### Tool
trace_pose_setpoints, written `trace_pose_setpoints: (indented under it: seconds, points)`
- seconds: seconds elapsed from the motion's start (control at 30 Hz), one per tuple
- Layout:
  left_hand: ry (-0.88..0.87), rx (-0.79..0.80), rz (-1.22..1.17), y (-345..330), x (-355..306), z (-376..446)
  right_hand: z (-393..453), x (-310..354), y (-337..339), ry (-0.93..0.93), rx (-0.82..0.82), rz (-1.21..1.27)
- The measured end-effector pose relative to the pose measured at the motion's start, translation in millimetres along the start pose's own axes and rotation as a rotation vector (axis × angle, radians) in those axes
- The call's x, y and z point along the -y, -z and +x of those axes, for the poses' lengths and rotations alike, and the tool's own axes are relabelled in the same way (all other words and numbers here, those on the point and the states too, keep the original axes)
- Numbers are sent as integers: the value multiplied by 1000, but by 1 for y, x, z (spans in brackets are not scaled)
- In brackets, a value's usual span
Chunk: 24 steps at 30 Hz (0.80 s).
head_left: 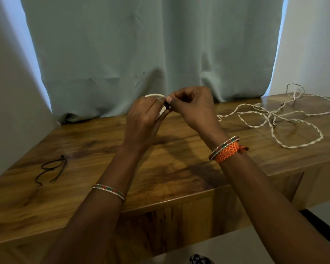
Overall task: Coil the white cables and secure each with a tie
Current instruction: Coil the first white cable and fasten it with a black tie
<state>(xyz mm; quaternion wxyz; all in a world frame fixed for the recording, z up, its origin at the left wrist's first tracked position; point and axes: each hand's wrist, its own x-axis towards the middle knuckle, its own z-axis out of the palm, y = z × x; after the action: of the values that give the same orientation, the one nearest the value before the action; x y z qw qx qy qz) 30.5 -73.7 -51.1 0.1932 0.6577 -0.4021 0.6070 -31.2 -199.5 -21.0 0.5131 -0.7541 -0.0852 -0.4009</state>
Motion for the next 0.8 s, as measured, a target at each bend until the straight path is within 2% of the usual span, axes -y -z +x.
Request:
trace_pose_setpoints:
  seconds: [0.2, 0.47, 0.7, 0.8]
  points:
    - [78, 59, 42, -4, -3, -1, -2, -7, 2, -83, 2, 92]
    - [-12, 25, 120, -4, -6, 1, -4, -11, -4, -46, -94, 146]
    - [13, -18, 74, -6, 2, -6, -5, -8, -11, 6, -55, 127]
    - [54, 18, 60, -5, 4, -8, -2, -8, -9, -30, 48, 61]
